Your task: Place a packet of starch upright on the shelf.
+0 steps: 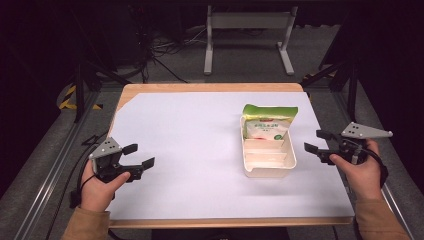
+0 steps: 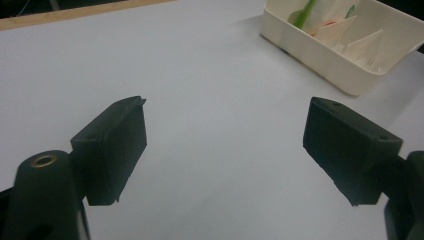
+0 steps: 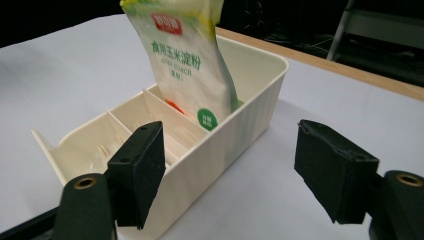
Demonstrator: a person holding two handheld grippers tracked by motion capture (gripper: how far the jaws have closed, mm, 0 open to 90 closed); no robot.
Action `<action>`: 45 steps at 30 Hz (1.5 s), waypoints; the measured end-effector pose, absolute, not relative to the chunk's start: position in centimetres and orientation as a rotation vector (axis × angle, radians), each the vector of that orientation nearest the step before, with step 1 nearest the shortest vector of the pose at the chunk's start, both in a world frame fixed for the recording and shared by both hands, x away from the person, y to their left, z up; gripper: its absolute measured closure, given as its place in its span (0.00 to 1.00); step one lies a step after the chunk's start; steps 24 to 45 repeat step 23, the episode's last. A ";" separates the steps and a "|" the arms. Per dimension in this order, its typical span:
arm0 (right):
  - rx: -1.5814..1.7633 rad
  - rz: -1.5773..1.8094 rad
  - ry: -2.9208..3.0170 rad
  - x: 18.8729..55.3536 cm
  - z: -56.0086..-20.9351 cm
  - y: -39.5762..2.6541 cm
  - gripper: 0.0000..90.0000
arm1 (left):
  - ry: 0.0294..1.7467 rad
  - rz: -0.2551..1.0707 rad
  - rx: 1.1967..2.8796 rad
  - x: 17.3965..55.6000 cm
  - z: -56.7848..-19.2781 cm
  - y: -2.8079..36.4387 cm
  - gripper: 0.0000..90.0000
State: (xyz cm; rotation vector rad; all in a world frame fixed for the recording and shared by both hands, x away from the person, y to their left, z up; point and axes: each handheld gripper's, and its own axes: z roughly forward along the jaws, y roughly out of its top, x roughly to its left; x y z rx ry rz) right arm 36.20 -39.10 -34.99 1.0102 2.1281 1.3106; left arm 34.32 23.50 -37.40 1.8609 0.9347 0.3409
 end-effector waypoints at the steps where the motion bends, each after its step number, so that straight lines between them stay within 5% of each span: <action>1: 1.010 1.311 2.128 36.2 -35.0 -39.1 0.32 | 0.935 0.341 1.861 34.3 -37.4 23.5 0.20; 18: 1.034 1.244 2.164 35.6 -41.2 -39.1 0.31 | 0.978 0.333 1.854 35.2 -38.9 23.8 0.19; 45: 1.038 1.262 2.145 35.5 -41.7 -39.3 0.31 | 0.976 0.330 1.853 35.3 -38.9 23.9 0.19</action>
